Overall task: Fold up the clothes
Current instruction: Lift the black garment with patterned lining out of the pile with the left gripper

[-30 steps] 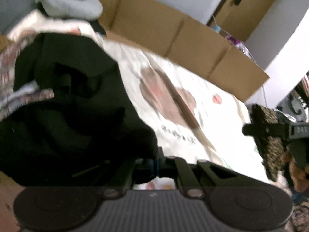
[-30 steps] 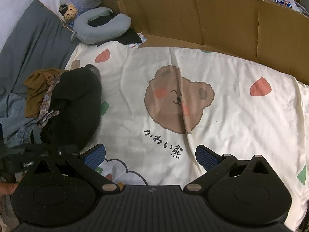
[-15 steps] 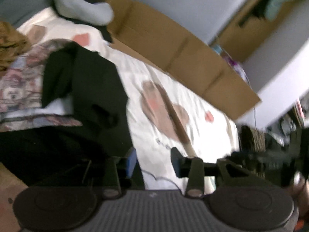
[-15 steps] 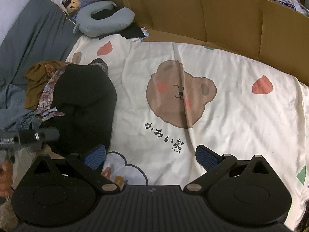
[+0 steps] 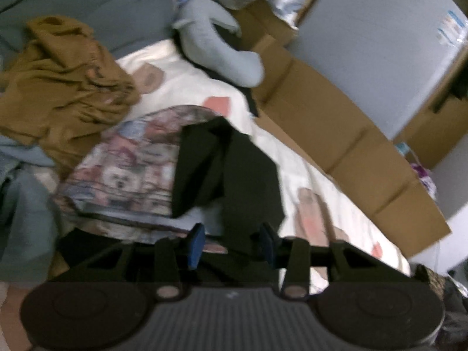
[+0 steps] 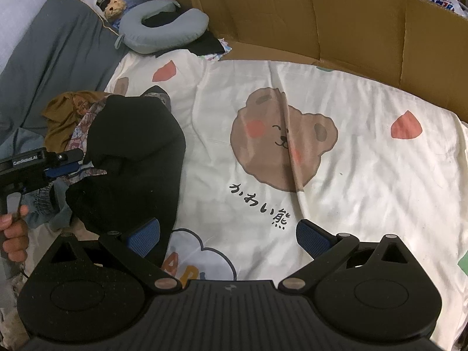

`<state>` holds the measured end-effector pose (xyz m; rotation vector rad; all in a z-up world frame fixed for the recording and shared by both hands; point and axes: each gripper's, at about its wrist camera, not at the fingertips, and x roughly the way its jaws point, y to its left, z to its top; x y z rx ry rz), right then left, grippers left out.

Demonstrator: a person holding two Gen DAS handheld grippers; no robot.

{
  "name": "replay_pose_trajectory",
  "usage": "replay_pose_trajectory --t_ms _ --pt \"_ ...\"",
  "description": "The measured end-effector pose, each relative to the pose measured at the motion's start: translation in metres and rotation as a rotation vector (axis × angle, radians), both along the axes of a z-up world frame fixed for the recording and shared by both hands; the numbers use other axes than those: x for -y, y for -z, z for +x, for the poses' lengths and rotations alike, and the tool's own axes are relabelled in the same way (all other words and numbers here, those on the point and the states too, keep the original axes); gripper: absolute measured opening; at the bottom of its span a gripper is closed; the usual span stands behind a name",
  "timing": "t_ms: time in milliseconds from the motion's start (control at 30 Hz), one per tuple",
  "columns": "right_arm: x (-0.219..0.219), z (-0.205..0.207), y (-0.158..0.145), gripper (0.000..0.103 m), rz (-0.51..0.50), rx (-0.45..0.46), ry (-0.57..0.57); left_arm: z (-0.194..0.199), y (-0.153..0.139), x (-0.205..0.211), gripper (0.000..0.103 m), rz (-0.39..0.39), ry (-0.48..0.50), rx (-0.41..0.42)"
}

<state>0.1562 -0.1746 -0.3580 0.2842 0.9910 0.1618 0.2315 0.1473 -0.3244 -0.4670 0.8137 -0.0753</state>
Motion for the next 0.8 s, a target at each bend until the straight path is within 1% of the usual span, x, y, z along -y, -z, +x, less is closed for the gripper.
replay_pose_trajectory --t_ms 167,267,400,433,500,733,767,800 --pt "0.001 -0.001 0.002 0.102 -0.002 -0.008 0.002 0.006 0.011 -0.015 0.043 -0.03 -0.082 -0.002" --pt "0.0 0.0 0.002 0.102 -0.003 -0.007 -0.001 0.012 0.021 -0.021 0.044 -0.064 -0.113 -0.026" --pt "0.0 -0.001 0.002 0.102 -0.005 -0.002 -0.004 0.016 0.032 -0.023 0.045 -0.129 -0.135 -0.056" --pt "0.001 -0.001 0.002 0.102 -0.005 -0.003 -0.003 0.016 0.033 -0.022 0.046 -0.131 -0.132 -0.057" --pt "0.001 -0.001 0.003 0.102 -0.005 -0.005 -0.001 0.016 0.035 -0.02 0.051 -0.131 -0.13 -0.059" --pt "0.003 -0.002 0.004 0.102 -0.01 -0.008 0.002 0.023 0.041 -0.032 0.052 -0.162 -0.175 -0.017" --pt "0.003 -0.002 0.004 0.102 -0.01 -0.009 0.002 0.023 0.041 -0.033 0.052 -0.18 -0.182 -0.002" --pt "0.003 -0.002 0.005 0.102 -0.01 -0.01 0.002 0.023 0.041 -0.035 0.05 -0.199 -0.186 0.025"
